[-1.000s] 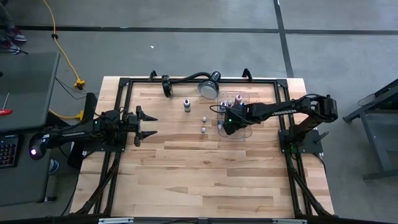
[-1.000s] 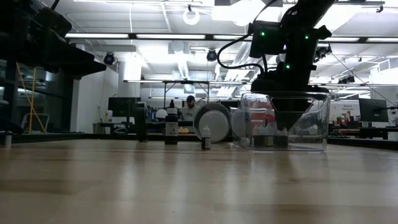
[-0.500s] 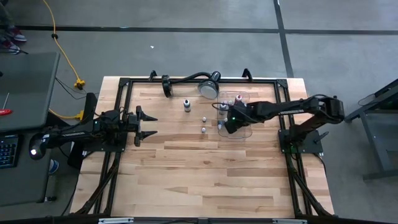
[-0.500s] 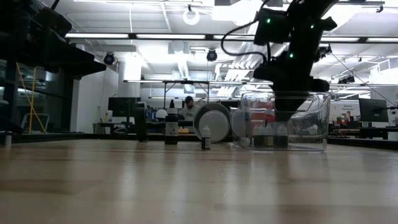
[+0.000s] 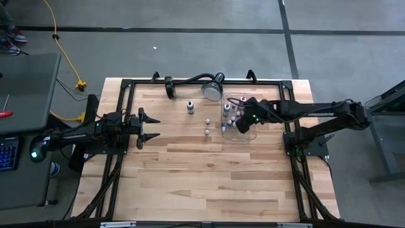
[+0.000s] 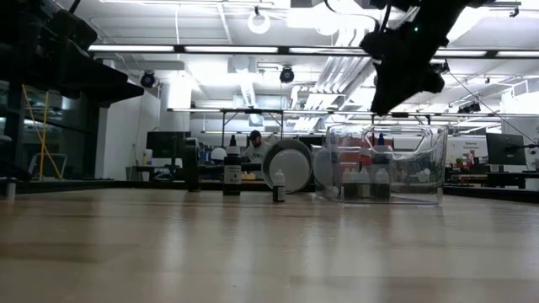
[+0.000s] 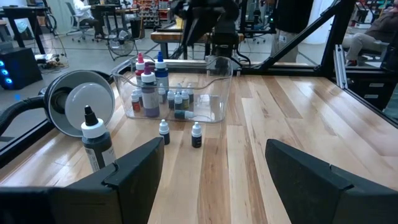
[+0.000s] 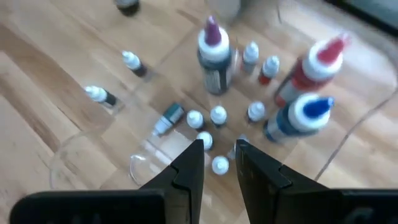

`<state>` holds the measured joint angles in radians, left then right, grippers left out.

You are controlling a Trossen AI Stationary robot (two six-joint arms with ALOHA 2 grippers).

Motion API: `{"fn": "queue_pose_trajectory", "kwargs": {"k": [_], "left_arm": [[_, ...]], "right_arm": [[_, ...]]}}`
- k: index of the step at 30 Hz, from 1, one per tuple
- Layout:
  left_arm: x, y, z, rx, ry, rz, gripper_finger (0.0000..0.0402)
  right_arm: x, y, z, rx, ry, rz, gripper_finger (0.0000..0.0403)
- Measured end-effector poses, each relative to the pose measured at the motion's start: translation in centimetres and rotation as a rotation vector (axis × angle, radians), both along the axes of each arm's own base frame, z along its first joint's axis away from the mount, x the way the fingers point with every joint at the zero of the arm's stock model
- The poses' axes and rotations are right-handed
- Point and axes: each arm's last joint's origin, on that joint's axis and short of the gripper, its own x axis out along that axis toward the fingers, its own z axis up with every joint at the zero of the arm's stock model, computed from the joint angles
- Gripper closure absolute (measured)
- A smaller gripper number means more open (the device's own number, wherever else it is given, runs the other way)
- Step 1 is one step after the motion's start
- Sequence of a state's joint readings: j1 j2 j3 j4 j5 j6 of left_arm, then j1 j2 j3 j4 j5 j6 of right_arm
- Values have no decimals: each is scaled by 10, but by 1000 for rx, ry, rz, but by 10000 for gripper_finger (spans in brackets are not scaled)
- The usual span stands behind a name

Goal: Pick & Place food coloring
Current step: Put the small black food coloring bottle into the transparent bin

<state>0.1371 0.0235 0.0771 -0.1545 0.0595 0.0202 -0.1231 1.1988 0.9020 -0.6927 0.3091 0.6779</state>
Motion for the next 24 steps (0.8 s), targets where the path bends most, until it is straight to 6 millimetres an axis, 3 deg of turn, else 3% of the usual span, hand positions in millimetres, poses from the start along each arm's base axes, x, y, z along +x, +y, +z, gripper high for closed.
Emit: {"fn": "queue_pose_trajectory", "kwargs": {"k": [5,14,24], "left_arm": [[0,0,0,0,0,0,124],[0,0,0,0,0,1,124],[0,0,0,0,-1,0,124]], "right_arm": [[5,5,21,-57,-35,77,304],[19,6,81,-149,78,227,224],[70,3,138,-188,133,442,187]]}}
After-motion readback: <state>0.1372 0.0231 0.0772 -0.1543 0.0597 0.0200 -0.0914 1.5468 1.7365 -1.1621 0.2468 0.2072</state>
